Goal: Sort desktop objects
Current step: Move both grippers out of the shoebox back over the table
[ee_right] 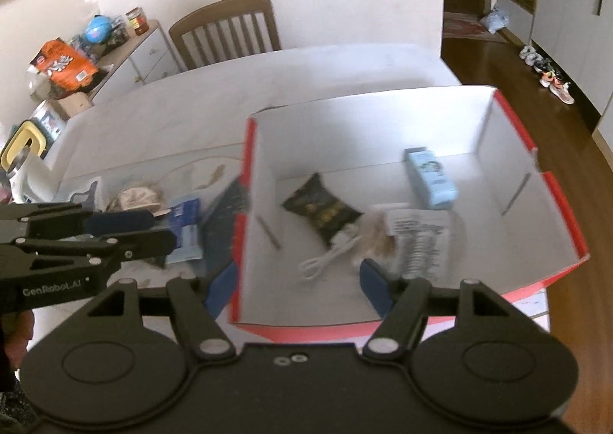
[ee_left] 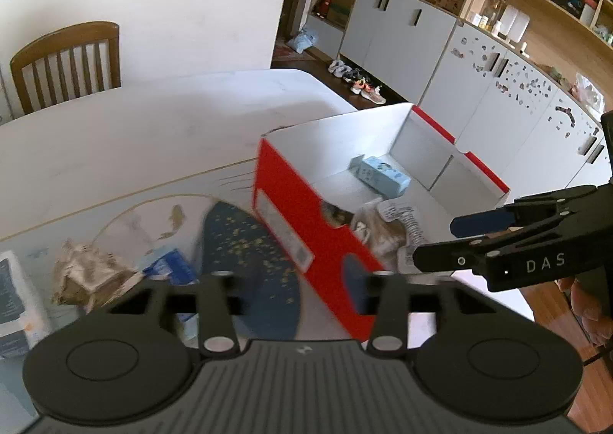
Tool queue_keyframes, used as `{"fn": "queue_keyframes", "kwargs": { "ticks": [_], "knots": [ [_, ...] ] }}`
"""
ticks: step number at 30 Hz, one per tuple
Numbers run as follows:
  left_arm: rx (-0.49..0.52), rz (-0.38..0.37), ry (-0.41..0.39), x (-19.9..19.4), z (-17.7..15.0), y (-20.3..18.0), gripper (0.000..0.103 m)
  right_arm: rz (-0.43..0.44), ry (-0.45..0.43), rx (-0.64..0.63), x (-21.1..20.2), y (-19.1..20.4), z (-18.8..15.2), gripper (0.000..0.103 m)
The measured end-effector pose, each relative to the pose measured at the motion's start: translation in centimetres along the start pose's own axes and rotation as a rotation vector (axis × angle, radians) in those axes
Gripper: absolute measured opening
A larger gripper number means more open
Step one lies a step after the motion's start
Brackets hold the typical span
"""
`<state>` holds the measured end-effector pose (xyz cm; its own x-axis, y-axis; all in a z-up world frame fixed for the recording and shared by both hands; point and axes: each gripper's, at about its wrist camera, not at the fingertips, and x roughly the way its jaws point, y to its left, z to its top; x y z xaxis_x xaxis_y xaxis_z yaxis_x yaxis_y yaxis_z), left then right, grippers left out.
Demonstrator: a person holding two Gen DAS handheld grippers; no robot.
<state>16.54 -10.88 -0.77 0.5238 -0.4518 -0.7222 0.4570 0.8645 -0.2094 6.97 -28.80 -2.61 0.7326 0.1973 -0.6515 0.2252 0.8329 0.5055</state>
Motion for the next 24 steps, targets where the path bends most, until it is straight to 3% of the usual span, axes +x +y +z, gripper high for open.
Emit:
{"fn": "queue_keyframes", "kwargs": {
  "ticks": [1,4,8,12,17,24],
  "knots": [
    [0.0,0.005,-0.004,-0.3,-0.1,0.5,0.065,0.002,0.002,-0.002,0.2,0.7,0.0,0.07],
    [-0.005,0.014,-0.009,-1.0,-0.6,2.1,0.069,0.011,0.01,-0.018,0.7,2.5,0.0,0.07],
    [-0.016,0.042,-0.017,-1.7,-1.1,4.2,0.086,0.018,0.01,-0.036,1.4,4.8,0.3,0.073],
    [-0.032,0.052,-0.015,-2.5,-1.5,6.5,0.087,0.037,0.003,-0.056,2.2,6.8,0.4,0.077],
    [-0.051,0.088,-0.017,-3.2,-2.2,8.9,0.101,0.049,0.012,-0.068,3.4,9.0,0.4,0.079],
    [-0.078,0.134,-0.026,-4.0,-3.2,12.2,0.103,0.074,0.018,-0.089,5.4,11.9,0.6,0.081]
  ]
}}
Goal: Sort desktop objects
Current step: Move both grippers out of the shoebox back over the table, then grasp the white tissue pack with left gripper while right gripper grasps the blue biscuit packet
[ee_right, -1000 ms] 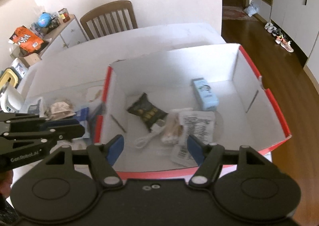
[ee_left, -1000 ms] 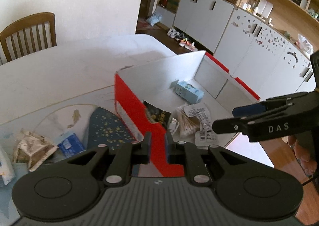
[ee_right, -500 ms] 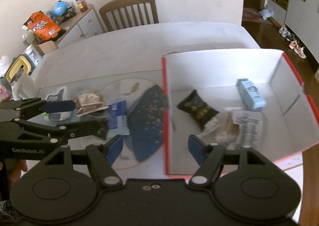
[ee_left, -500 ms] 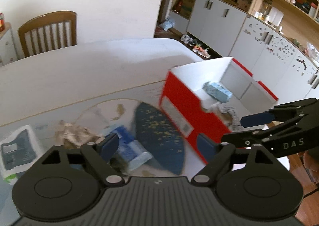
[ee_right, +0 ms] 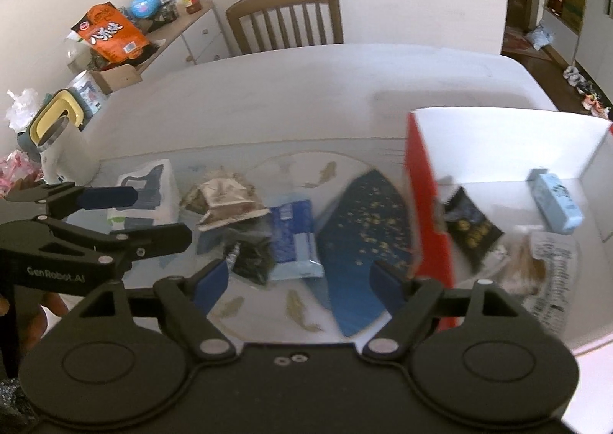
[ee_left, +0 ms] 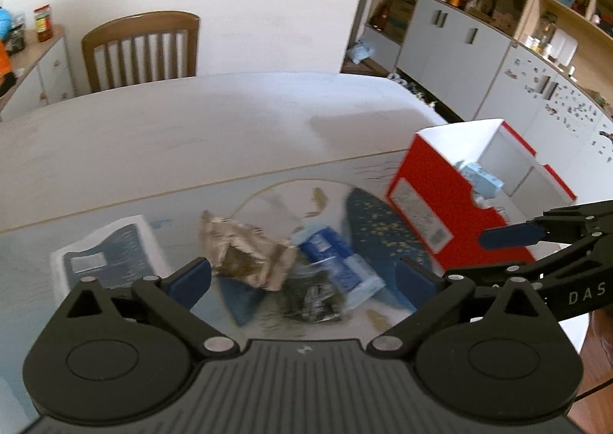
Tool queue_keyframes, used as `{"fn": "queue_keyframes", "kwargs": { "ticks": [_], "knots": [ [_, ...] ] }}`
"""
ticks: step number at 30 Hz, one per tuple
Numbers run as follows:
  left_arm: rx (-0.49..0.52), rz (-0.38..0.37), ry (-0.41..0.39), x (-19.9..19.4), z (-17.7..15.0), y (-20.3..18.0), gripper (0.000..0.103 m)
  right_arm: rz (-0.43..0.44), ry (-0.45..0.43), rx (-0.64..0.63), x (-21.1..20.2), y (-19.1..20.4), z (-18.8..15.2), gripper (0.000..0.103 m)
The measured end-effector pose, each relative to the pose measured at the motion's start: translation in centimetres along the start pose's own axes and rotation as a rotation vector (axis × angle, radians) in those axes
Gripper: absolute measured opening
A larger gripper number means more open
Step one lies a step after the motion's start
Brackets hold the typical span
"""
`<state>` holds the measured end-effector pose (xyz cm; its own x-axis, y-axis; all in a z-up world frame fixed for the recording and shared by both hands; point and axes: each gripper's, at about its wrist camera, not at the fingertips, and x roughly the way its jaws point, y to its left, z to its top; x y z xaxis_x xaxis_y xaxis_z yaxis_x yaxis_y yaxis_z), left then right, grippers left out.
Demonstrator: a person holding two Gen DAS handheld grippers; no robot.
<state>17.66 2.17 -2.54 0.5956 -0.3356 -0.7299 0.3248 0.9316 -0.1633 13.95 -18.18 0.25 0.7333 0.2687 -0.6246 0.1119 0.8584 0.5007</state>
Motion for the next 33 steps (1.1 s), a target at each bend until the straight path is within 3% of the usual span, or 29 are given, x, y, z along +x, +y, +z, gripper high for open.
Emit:
{"fn": "queue_keyframes", "kwargs": {
  "ticks": [10,26,33],
  "knots": [
    [-0.075,0.061,0.017,0.0,-1.5,4.5,0.103,-0.019,0.032,-0.035,3.4,2.3,0.4,0.081],
    [-0.153,0.182,0.043,1.1,-1.7,9.8,0.103,-0.115,0.134,-0.076,8.8,0.7,0.2,0.079],
    [-0.168,0.238,0.049,2.2,-0.9,12.2,0.103,-0.121,0.166,-0.086,10.1,-0.2,0.4,0.07]
  ]
}}
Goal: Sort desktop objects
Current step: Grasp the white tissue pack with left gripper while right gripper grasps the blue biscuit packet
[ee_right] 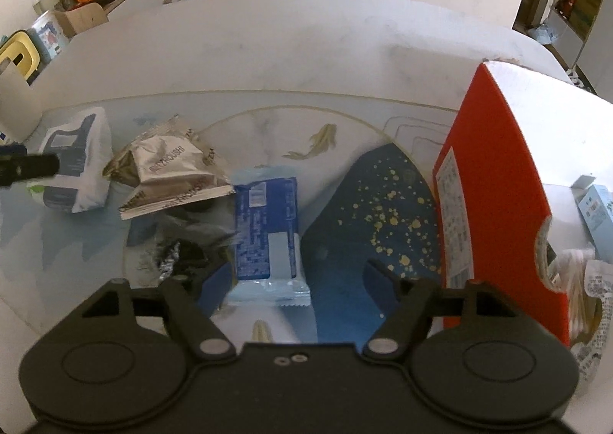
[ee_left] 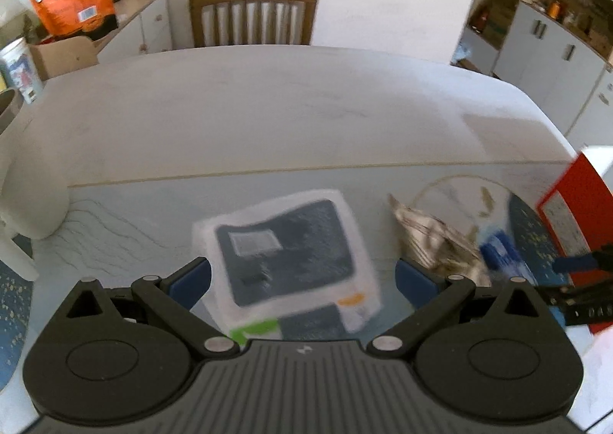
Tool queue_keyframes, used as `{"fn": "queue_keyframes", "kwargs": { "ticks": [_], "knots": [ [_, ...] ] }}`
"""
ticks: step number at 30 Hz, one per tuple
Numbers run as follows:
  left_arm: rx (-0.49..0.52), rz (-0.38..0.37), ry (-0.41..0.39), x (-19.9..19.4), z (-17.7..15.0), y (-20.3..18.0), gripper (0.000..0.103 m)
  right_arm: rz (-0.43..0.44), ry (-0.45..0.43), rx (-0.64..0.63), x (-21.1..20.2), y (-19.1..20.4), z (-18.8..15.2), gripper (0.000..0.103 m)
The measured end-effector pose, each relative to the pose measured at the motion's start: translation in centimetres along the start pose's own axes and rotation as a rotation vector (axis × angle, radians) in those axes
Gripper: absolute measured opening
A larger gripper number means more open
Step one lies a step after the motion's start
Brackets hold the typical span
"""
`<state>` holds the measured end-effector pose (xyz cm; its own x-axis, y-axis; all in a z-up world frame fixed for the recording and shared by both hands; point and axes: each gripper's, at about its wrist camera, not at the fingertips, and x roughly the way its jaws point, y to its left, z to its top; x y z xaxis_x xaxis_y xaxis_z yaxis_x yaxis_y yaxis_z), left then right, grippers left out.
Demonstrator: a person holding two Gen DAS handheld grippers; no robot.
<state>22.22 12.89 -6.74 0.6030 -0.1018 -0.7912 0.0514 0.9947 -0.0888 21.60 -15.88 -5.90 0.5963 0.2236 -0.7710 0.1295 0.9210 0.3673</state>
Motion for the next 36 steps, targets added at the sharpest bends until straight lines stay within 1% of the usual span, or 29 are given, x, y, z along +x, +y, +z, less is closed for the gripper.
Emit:
{"fn": "queue_keyframes", "kwargs": {
  "ticks": [3,6,8,10,14,16,19,20,21,23,25,26,27,29,31,34,36],
  "knots": [
    [-0.036,0.015,0.005,0.5,0.3,1.3,0.103,0.005,0.008,0.004,0.4,-0.2,0.2,0.068],
    [-0.105,0.026,0.036,1.2,0.1,3.0,0.103,0.015,0.008,0.001,0.5,-0.2,0.4,0.068],
    [-0.139,0.03,0.043,1.4,-0.2,3.8,0.103,0.023,0.01,-0.003,0.5,-0.1,0.5,0.067],
    [-0.138,0.044,0.042,1.4,-0.4,4.0,0.103,0.032,0.017,-0.01,0.7,0.1,0.5,0.067],
    [-0.128,0.044,0.044,1.8,-0.5,3.9,0.103,0.028,0.029,-0.037,1.2,0.6,0.4,0.066],
    [-0.134,0.045,0.058,2.3,-0.6,3.9,0.102,0.026,0.029,-0.052,1.3,0.9,0.5,0.066],
    [-0.148,0.036,0.067,2.8,-0.4,4.4,0.102,0.025,0.032,-0.062,1.3,1.1,0.6,0.063],
    [-0.146,0.039,0.068,2.9,-0.5,4.4,0.1,0.021,0.032,-0.07,1.3,1.2,0.6,0.062],
    [-0.146,0.038,0.07,3.1,-0.5,4.4,0.098,0.015,0.031,-0.081,1.4,1.3,0.6,0.06],
    [-0.149,0.032,0.076,3.4,-0.6,4.5,0.086,0.001,0.03,-0.103,1.4,1.6,0.5,0.057],
    [-0.157,0.028,0.079,3.5,-0.6,4.6,0.079,-0.01,0.031,-0.117,1.4,1.8,0.4,0.056],
    [-0.162,0.024,0.081,3.6,-0.7,4.6,0.073,-0.015,0.03,-0.122,1.3,1.9,0.3,0.055],
    [-0.167,0.015,0.079,3.6,-0.8,4.7,0.069,-0.021,0.028,-0.127,1.3,2.0,0.3,0.053],
    [-0.173,-0.006,0.076,3.7,-0.8,4.7,0.056,-0.023,0.027,-0.123,1.2,1.9,0.2,0.051],
    [-0.169,-0.018,0.072,3.6,-0.8,4.5,0.051,-0.027,0.027,-0.118,1.1,1.8,0.2,0.043],
    [-0.174,-0.032,0.063,3.5,-0.9,4.4,0.038,-0.028,0.025,-0.111,0.9,1.8,0.1,0.039],
    [-0.181,-0.032,0.056,3.4,-1.0,4.4,0.033,-0.029,0.027,-0.106,0.8,1.7,0.0,0.038]
  ]
}}
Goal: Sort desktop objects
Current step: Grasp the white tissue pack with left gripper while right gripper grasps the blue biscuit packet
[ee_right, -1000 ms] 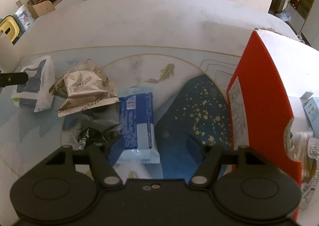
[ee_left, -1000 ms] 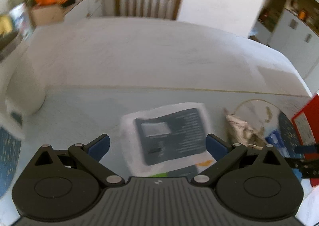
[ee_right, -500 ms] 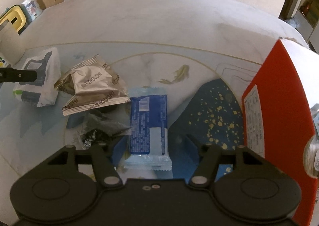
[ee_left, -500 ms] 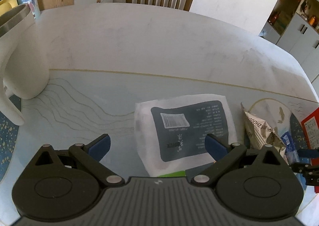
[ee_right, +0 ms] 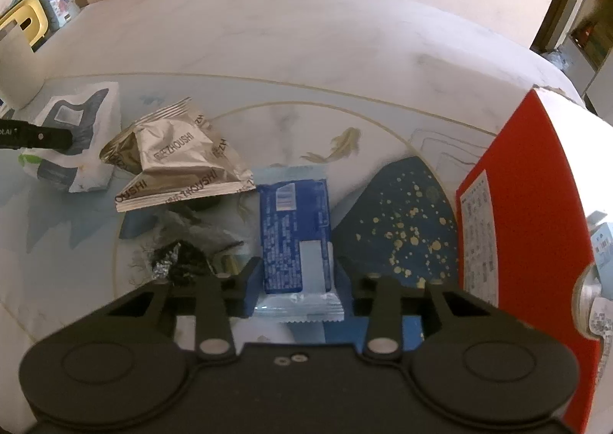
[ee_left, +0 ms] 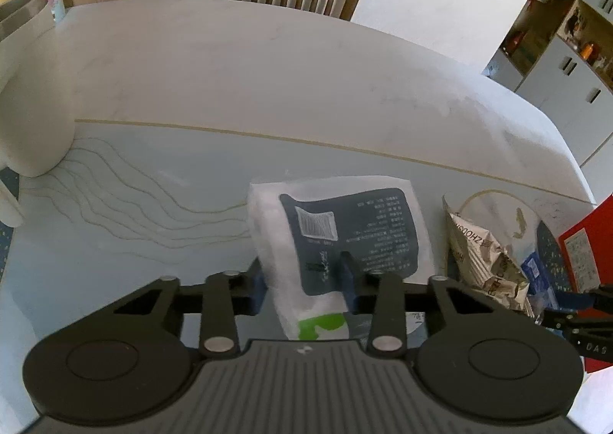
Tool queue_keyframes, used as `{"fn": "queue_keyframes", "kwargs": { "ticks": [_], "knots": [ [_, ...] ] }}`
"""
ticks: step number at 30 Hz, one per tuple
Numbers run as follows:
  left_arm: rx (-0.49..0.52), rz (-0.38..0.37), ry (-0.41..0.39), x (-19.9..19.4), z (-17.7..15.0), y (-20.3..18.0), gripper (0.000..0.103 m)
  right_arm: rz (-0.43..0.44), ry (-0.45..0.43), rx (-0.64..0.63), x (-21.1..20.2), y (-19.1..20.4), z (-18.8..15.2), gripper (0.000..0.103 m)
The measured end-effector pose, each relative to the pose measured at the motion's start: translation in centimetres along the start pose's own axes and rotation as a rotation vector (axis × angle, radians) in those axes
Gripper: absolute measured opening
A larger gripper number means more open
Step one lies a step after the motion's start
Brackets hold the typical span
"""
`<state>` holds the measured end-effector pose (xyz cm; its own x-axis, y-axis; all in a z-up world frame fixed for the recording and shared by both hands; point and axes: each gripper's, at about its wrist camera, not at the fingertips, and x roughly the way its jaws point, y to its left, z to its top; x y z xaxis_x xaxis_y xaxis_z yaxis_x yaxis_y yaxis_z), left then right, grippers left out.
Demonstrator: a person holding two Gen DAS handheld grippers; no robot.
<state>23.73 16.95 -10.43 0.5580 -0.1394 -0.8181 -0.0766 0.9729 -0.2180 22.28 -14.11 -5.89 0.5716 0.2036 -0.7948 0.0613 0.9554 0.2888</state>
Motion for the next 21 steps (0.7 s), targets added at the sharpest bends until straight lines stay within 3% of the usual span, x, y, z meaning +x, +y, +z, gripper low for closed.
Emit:
{"fn": "queue_keyframes", "kwargs": {
  "ticks": [8,21],
  "knots": [
    [0.001,-0.02,-0.033,-0.6,-0.3,-0.6,0.017,0.0,0.006,0.028,-0.5,-0.4,0.0,0.036],
    [-0.016,-0.086,-0.091,-3.0,0.0,-1.8,0.012,0.002,-0.036,0.066,-2.7,-1.0,-0.3,0.036]
  ]
}}
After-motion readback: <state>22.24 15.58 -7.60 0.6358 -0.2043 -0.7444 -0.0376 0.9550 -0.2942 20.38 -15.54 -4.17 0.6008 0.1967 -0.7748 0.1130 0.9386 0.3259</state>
